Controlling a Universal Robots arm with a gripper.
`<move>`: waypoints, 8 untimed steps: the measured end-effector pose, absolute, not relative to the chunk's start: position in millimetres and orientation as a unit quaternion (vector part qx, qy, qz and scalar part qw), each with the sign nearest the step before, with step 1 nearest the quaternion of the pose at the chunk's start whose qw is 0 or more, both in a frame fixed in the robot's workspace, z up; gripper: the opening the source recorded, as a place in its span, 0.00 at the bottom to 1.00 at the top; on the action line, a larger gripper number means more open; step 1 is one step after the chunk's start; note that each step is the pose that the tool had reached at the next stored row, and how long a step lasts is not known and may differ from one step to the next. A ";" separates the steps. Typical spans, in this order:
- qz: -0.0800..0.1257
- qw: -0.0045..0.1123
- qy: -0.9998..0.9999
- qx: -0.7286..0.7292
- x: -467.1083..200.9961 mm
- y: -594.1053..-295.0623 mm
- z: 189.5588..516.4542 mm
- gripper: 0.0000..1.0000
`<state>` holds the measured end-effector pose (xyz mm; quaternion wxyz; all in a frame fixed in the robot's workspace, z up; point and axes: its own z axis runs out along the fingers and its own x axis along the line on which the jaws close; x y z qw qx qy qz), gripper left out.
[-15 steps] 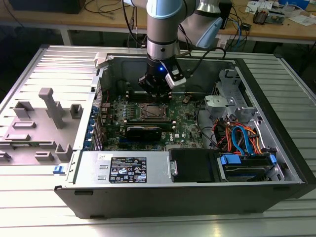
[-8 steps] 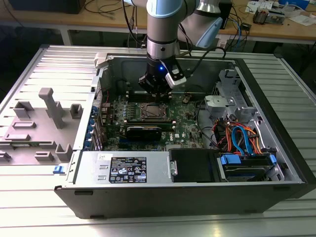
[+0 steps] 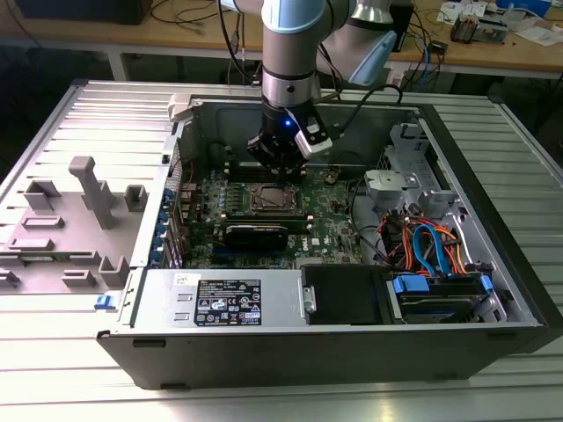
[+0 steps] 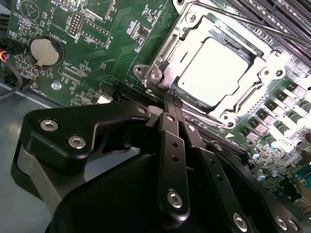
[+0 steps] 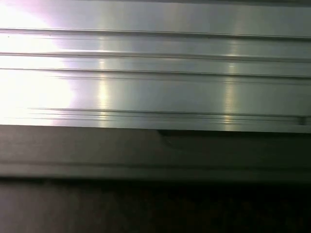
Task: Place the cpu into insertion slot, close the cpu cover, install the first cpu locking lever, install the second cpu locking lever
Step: 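Install the first cpu locking lever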
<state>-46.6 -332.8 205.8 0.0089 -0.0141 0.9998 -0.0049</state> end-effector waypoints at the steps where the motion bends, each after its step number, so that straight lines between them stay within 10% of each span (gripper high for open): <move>1: -0.005 0.009 1.000 -0.014 -46.5 -332.8 205.7 0.11; 8: -0.005 0.009 1.000 -0.014 -45.8 -332.8 204.2 0.11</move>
